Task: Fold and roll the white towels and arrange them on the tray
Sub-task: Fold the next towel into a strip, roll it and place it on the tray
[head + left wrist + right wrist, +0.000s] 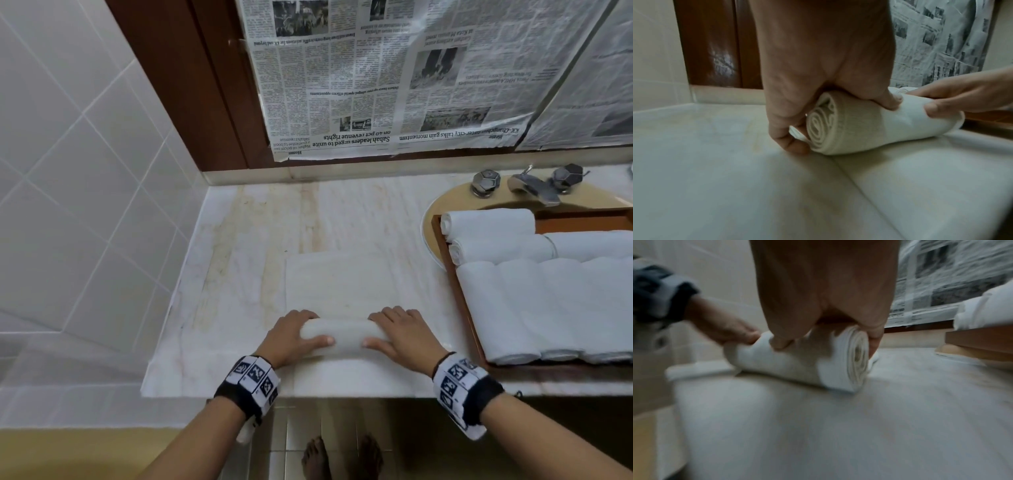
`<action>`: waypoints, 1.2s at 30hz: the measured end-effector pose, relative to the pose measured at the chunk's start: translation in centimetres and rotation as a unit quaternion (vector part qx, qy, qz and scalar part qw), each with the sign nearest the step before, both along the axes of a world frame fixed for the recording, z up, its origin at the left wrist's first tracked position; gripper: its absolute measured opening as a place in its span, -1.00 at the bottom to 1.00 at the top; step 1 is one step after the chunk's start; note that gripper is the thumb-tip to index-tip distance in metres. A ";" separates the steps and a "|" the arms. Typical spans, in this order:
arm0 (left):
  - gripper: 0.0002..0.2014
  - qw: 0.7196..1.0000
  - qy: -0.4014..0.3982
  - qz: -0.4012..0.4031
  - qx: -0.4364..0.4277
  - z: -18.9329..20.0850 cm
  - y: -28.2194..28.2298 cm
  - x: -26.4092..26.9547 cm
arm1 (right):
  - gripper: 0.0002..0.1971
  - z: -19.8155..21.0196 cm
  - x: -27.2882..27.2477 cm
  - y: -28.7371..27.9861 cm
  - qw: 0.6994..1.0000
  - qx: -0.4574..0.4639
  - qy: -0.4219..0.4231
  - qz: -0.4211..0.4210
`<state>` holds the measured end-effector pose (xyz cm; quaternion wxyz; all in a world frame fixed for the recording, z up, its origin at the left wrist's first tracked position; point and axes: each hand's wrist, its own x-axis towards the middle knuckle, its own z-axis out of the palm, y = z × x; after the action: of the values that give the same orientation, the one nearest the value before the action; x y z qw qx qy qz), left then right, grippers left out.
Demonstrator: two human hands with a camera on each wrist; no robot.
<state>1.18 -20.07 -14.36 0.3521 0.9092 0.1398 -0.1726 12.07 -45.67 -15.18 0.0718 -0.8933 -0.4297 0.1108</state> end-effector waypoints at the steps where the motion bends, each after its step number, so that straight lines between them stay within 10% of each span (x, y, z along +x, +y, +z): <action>1: -0.22 1.000 -0.013 0.012 0.025 -0.1 -0.2 -0.4 | -0.07 0.5 0.8 0.5 0.999 -0.020 0.048 -0.004; 5: -0.14 0.973 -0.068 -0.035 0.216 -0.2 -2.0 -2.5 | -0.11 1.2 2.5 1.4 0.978 -0.020 0.207 -0.026; 9: -0.07 0.977 -0.035 -0.036 0.209 -0.4 -2.4 -2.9 | -0.28 0.7 2.2 1.0 0.953 0.018 0.293 -0.074; 14: -0.14 0.996 0.045 -0.025 0.075 -0.1 -0.4 -0.4 | -0.23 0.2 -1.1 1.0 0.998 0.014 -0.030 -0.045; 17: -0.06 0.996 0.075 -0.036 0.043 -0.1 0.4 0.9 | -0.15 -0.4 -2.0 0.6 0.997 -0.011 -0.071 -0.015; 23: -0.10 0.965 -0.028 -0.092 0.244 1.2 -2.3 -0.7 | -0.20 1.5 1.8 1.9 0.987 -0.048 0.155 0.007; 27: -0.10 0.976 -0.010 -0.087 0.198 0.9 -2.6 -0.9 | -0.46 2.8 2.9 2.2 0.950 -0.052 0.306 -0.034; 32: -0.26 0.989 0.088 -0.089 0.075 2.7 -1.0 1.8 | -0.21 1.7 -1.3 2.1 0.997 -0.078 0.023 0.003; 36: -0.24 0.986 0.132 -0.086 0.060 3.4 -0.9 2.7 | -0.28 1.1 -1.0 2.6 0.997 -0.051 0.057 0.000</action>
<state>3.87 -20.97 -10.92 0.2594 0.9065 0.1164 -0.3120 11.03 -43.09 -14.07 0.0510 -0.8880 -0.4187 0.1834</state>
